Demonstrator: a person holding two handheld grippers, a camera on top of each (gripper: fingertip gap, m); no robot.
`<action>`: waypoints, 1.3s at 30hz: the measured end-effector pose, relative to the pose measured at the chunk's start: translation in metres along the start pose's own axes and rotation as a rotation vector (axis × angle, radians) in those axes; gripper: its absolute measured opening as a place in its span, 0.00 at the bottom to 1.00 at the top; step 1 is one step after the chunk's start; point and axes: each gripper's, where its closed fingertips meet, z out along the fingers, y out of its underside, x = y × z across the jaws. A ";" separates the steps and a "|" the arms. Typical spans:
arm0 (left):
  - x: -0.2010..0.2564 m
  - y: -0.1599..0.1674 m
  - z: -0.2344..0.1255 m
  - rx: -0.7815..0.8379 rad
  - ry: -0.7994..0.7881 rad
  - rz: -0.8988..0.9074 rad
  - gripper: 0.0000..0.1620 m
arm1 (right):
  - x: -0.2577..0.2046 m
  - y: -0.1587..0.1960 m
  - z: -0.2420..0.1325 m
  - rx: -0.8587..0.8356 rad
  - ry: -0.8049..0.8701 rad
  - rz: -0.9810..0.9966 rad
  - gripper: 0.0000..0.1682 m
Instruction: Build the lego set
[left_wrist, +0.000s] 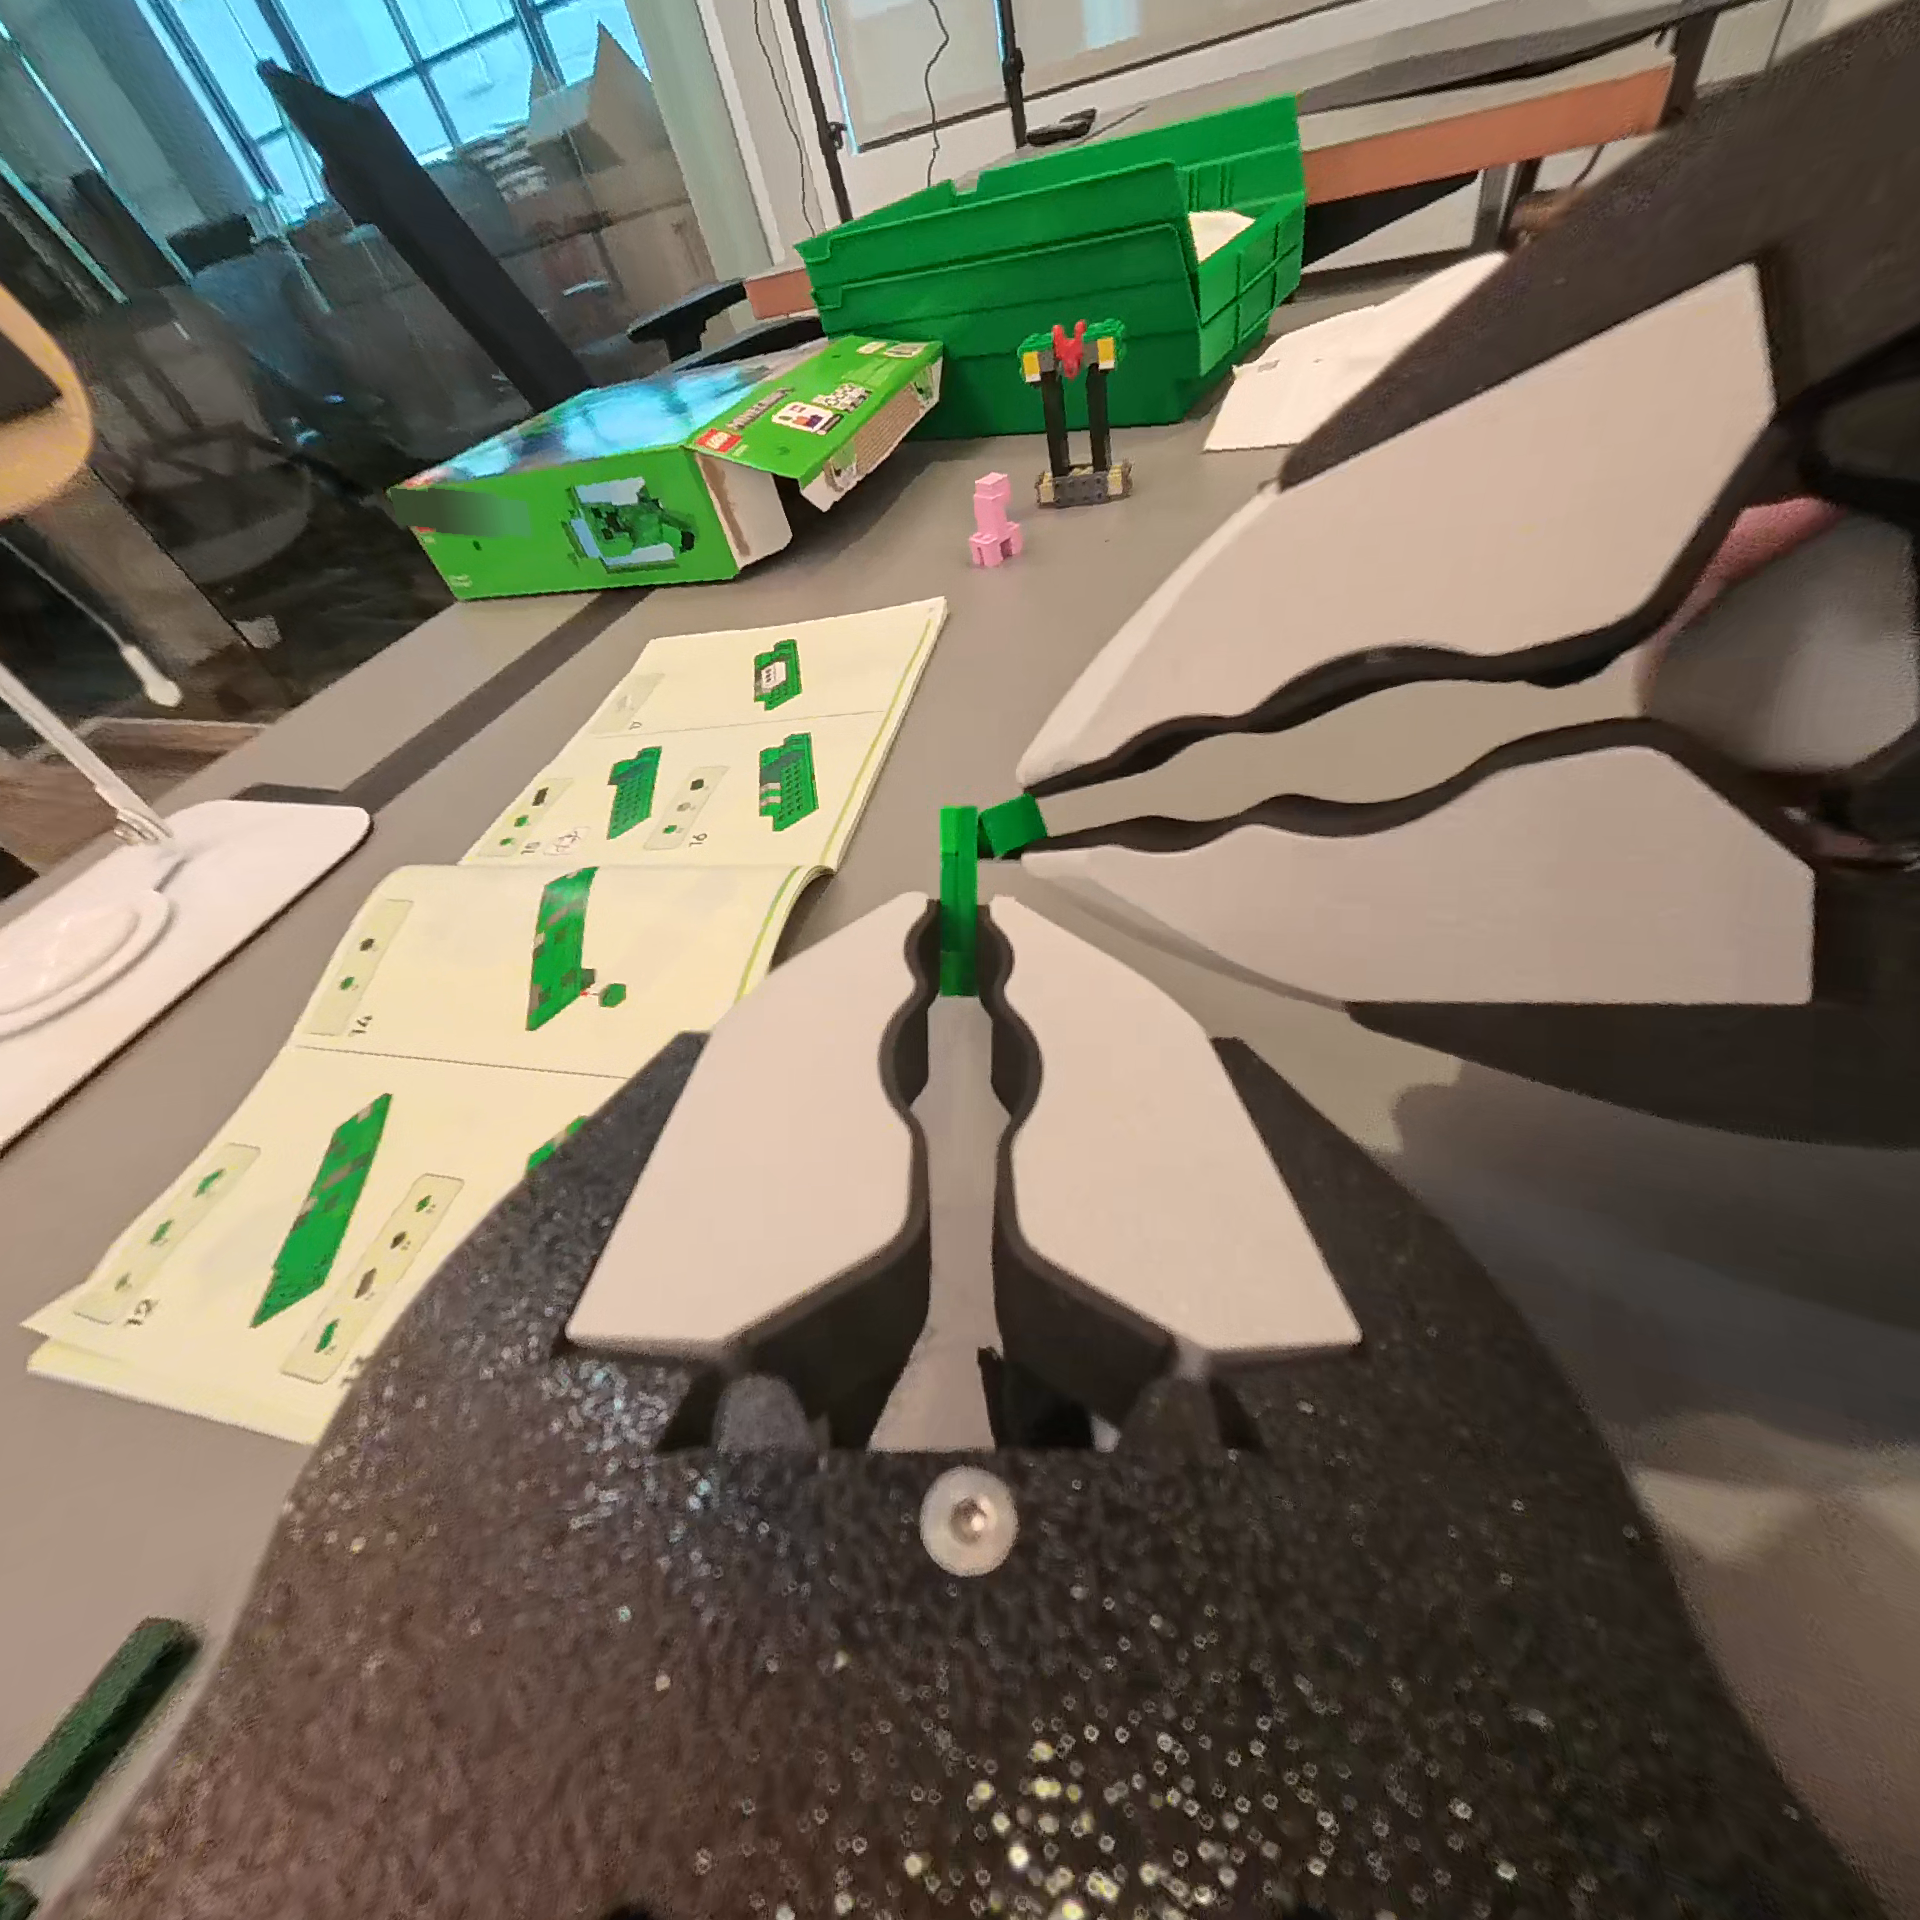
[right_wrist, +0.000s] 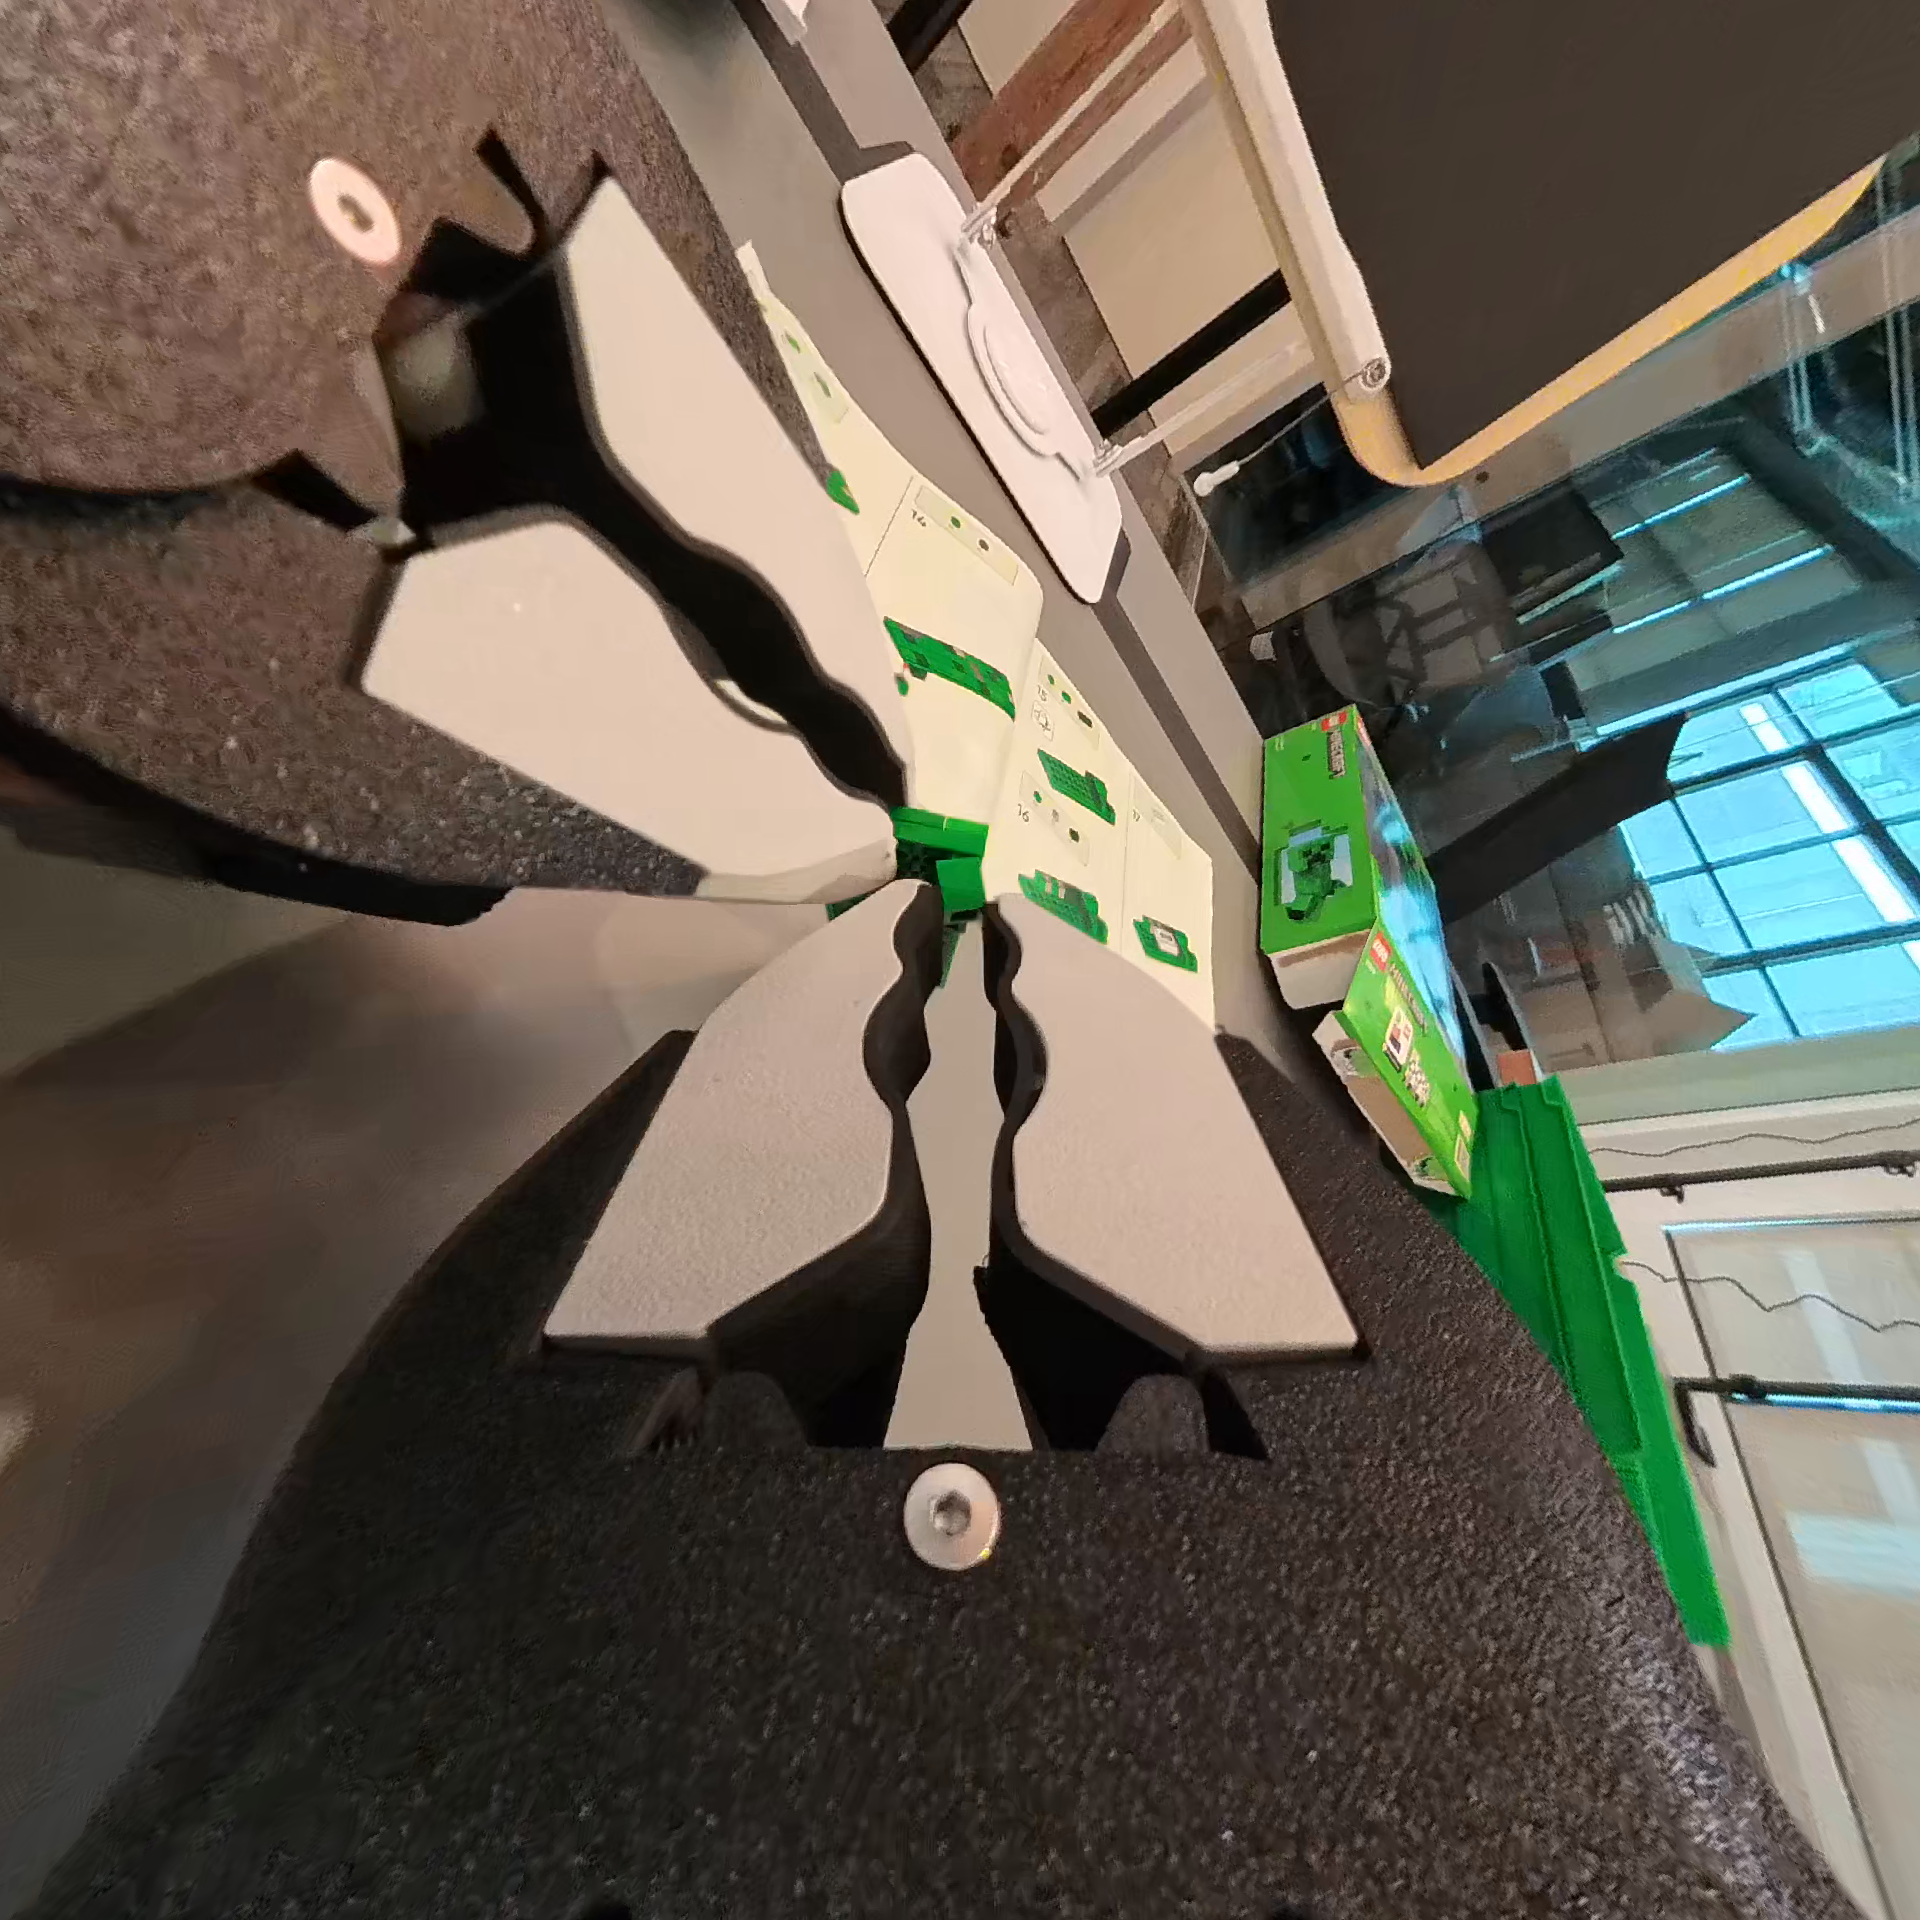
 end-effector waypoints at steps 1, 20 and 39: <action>0.000 0.000 0.000 -0.002 -0.007 0.016 0.03 | 0.000 0.001 0.000 -0.006 -0.003 0.015 0.05; 0.001 0.005 0.001 -0.013 0.031 -0.050 0.03 | -0.006 0.001 0.001 0.029 0.031 0.107 0.04; -0.021 0.007 -0.007 0.028 -0.052 -0.003 0.03 | -0.019 0.157 -0.047 -0.914 -0.949 -0.445 0.04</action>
